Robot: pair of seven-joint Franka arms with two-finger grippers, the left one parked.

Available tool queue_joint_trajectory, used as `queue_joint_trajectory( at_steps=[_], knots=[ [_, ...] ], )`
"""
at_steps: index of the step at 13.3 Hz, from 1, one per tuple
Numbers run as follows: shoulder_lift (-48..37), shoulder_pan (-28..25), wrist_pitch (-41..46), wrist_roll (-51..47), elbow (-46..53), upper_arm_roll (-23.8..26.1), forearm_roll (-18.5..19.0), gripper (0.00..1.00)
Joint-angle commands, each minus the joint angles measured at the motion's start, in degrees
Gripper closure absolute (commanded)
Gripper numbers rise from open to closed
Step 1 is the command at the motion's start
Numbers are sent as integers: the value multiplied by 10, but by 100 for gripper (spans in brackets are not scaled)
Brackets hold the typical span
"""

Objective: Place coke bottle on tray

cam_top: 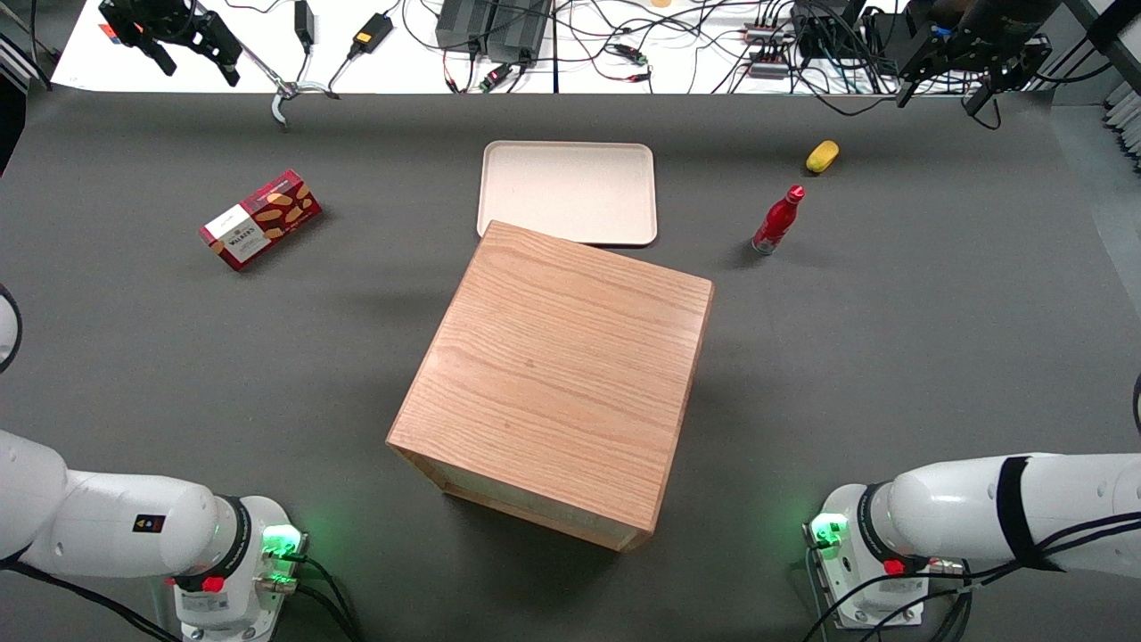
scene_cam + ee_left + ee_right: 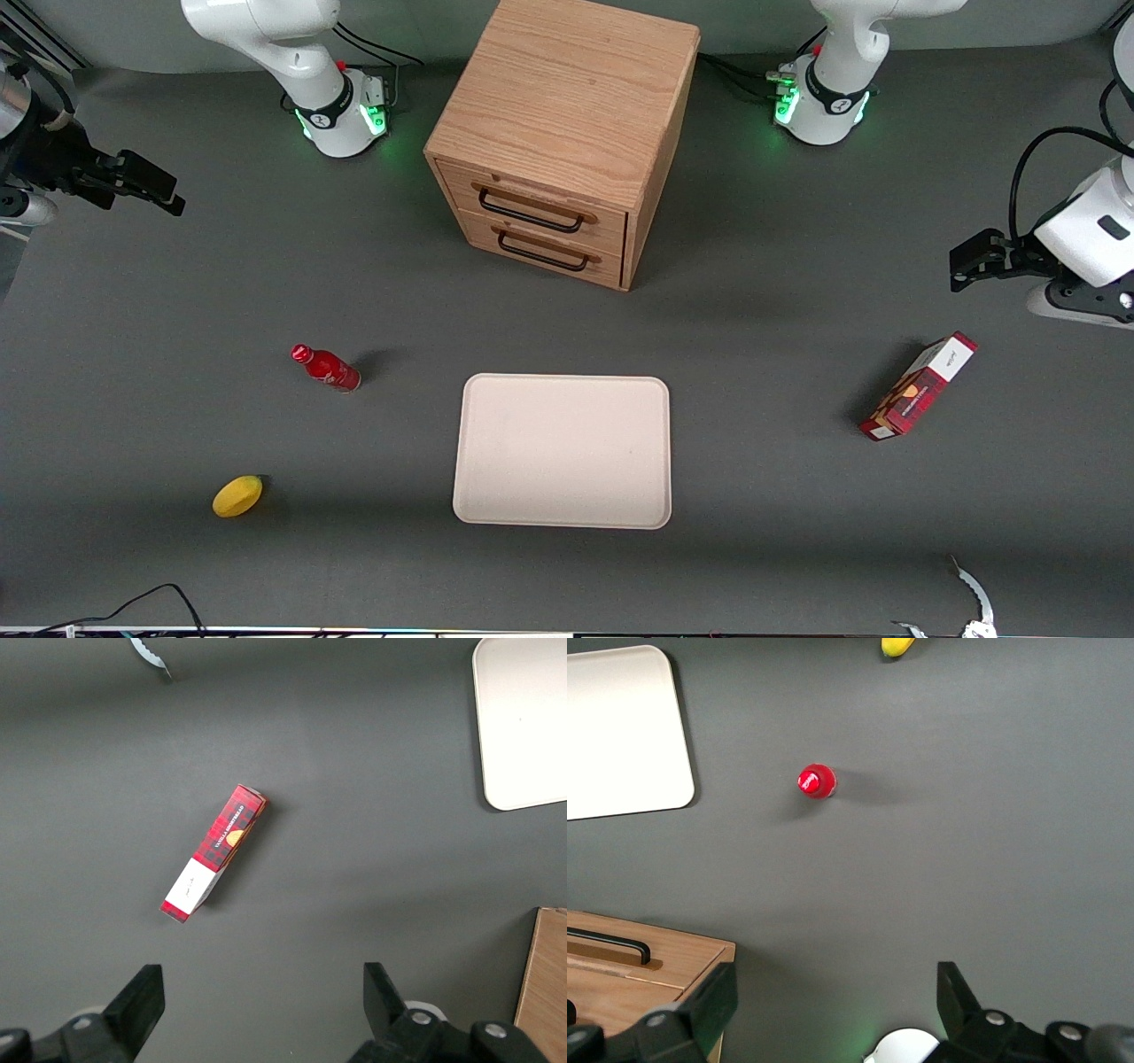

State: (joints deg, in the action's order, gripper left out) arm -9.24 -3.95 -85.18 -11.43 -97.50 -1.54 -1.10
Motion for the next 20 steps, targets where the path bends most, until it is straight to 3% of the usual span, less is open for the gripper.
queue_joint_trajectory(
  at_steps=[1,8,13,20],
  knots=[
    [29,-2,-9,13,13,0,-3,0],
    [188,-6,-242,-24,-40,15,-4,0],
    [225,-7,-425,-62,-151,29,-1,0],
    [204,-7,-496,-67,-237,36,-1,0]
  ],
)
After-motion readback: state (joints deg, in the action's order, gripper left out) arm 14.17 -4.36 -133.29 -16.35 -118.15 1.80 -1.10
